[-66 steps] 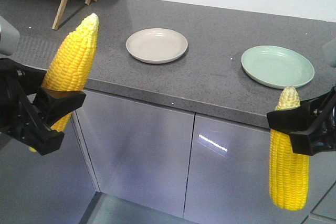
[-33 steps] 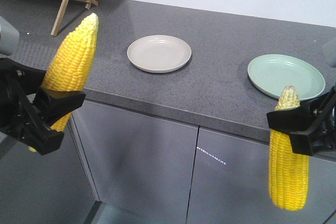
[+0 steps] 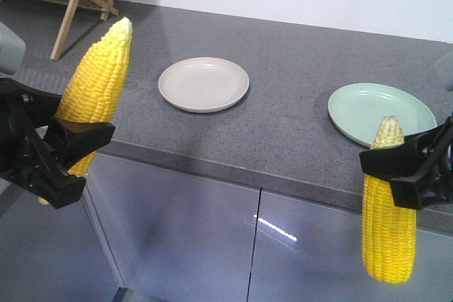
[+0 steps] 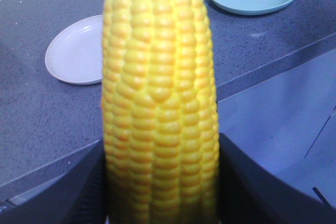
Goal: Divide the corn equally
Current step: 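Drive the base toward the counter with the empty cream and green plates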
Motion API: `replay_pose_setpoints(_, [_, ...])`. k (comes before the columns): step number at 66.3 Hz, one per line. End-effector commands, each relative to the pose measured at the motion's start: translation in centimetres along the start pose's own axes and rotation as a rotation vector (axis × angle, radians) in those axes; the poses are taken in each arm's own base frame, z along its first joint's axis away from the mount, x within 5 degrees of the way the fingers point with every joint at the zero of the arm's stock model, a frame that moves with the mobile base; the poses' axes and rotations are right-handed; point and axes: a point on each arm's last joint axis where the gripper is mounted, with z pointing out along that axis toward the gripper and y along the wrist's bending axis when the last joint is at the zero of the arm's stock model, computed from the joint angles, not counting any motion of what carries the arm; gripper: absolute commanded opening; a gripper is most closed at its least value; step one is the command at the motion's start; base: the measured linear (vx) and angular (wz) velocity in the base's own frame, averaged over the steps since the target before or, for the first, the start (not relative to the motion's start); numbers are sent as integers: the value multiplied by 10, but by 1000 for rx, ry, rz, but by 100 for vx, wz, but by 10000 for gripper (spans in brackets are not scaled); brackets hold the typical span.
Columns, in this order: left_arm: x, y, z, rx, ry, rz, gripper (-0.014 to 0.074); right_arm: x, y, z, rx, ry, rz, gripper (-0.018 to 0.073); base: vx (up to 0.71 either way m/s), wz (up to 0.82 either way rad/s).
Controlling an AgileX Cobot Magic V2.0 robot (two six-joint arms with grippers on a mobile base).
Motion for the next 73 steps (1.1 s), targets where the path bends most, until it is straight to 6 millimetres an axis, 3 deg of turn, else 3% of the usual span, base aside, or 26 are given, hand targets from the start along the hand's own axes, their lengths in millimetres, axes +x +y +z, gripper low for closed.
replay_pose_setpoints(1, [-14, 2, -8, -18, -105, -12, 285, -11, 1, -9, 16, -91, -2, 206, 8, -13])
replay_pose_setpoints(73, [-14, 2, -8, -18, -105, -12, 285, -11, 1, -9, 16, -91, -2, 206, 7, -25])
